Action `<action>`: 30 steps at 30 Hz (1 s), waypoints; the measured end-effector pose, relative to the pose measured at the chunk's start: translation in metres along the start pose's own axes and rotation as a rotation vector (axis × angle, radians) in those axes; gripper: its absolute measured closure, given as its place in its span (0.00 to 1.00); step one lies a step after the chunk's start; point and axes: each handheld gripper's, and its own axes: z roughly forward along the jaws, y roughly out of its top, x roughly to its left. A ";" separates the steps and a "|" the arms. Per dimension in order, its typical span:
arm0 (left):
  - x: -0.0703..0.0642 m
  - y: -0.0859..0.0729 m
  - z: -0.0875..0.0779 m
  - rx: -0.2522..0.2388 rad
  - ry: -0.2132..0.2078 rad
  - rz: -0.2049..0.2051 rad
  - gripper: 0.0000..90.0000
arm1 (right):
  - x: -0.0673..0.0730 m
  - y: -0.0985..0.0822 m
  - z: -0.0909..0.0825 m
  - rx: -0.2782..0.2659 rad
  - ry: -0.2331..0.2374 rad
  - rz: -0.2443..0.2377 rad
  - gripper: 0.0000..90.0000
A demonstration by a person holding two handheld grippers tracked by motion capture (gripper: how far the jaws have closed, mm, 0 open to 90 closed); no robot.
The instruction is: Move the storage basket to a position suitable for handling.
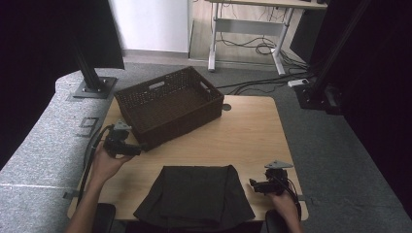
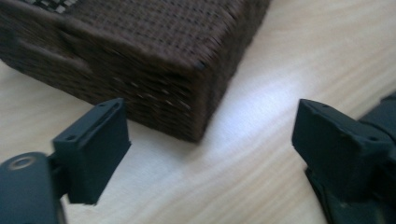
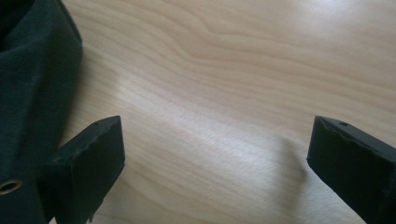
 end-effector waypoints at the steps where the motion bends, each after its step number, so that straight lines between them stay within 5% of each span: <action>1: 0.002 0.002 -0.001 -0.007 -0.002 -0.008 0.16 | -0.001 -0.001 0.000 0.001 -0.011 -0.007 0.04; 17: 0.026 0.040 0.017 -0.005 0.088 -0.067 0.28 | -0.006 -0.006 0.010 -0.022 -0.016 -0.009 0.00; 25: 0.035 0.041 0.034 0.060 0.139 -0.116 0.38 | -0.006 -0.008 0.010 -0.040 -0.016 -0.008 0.00; 30: 0.034 0.040 0.034 0.054 0.147 -0.123 0.43 | -0.006 -0.008 0.010 -0.040 -0.016 -0.008 0.00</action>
